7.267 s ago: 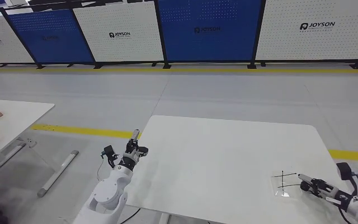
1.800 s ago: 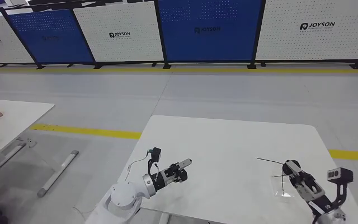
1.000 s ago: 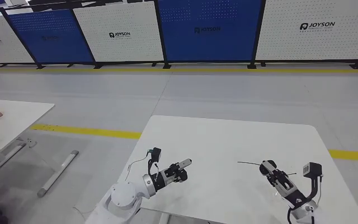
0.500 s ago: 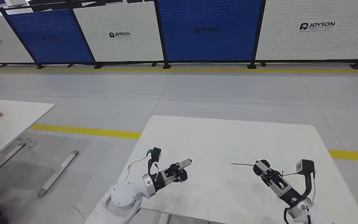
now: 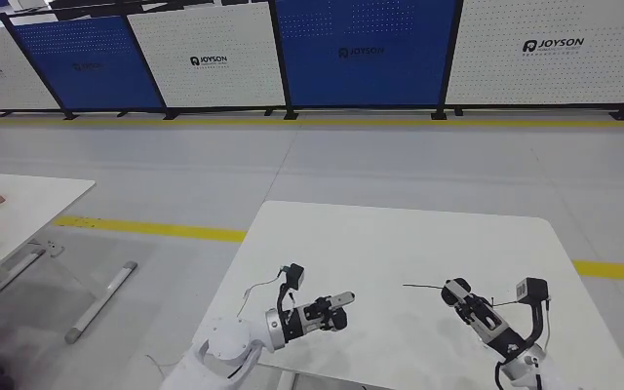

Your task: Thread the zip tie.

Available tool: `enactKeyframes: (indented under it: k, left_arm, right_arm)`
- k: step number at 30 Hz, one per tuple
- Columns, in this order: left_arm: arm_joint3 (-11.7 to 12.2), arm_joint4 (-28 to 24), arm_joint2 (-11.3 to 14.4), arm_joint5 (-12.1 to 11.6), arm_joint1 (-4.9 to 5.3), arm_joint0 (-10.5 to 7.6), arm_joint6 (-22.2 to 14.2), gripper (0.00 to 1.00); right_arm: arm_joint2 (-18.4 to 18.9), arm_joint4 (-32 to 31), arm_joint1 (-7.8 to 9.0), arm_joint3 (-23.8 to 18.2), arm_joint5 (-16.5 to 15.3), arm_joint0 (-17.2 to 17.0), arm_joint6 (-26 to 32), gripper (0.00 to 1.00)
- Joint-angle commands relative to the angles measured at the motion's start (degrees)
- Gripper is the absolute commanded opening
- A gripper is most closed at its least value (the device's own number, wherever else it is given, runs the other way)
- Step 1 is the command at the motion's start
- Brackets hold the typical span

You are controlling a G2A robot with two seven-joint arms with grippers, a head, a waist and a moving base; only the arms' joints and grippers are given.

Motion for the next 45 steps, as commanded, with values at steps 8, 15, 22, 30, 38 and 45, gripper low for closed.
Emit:
enactKeyframes:
  k: [8,15,22,30,38,45]
  left_arm:
    - [2.6,-3.3,1.4,-1.2,-0.39,-1.52,1.8,1.00]
    - [1.8,-3.2,2.0,-1.2,-0.91,-1.58,12.9,1.00]
    - [3.6,1.4,7.4,2.2,-1.90,-4.78,20.2,1.00]
    - [3.6,1.4,7.4,2.2,-1.90,-4.78,20.2,1.00]
    - [4.2,-1.3,8.3,2.9,-2.23,-5.61,20.8,1.00]
    - [6.3,-2.3,10.4,4.3,-2.88,-7.63,24.1,1.00]
  right_arm:
    - [-0.1,0.2,-0.07,0.0,0.2,-0.1,-0.7,0.00]
    - [-1.8,3.5,-0.82,0.0,-2.4,-1.3,-3.7,0.00]
    - [-4.3,3.1,-1.37,2.8,-3.5,-0.8,-4.0,0.00]
    - [-4.3,3.1,-1.37,2.8,-3.5,-0.8,-4.0,0.00]
    - [-4.3,3.1,-1.37,2.8,-3.5,-0.8,-4.0,0.00]
    - [-4.3,3.1,-1.37,2.8,-3.5,-0.8,-4.0,0.00]
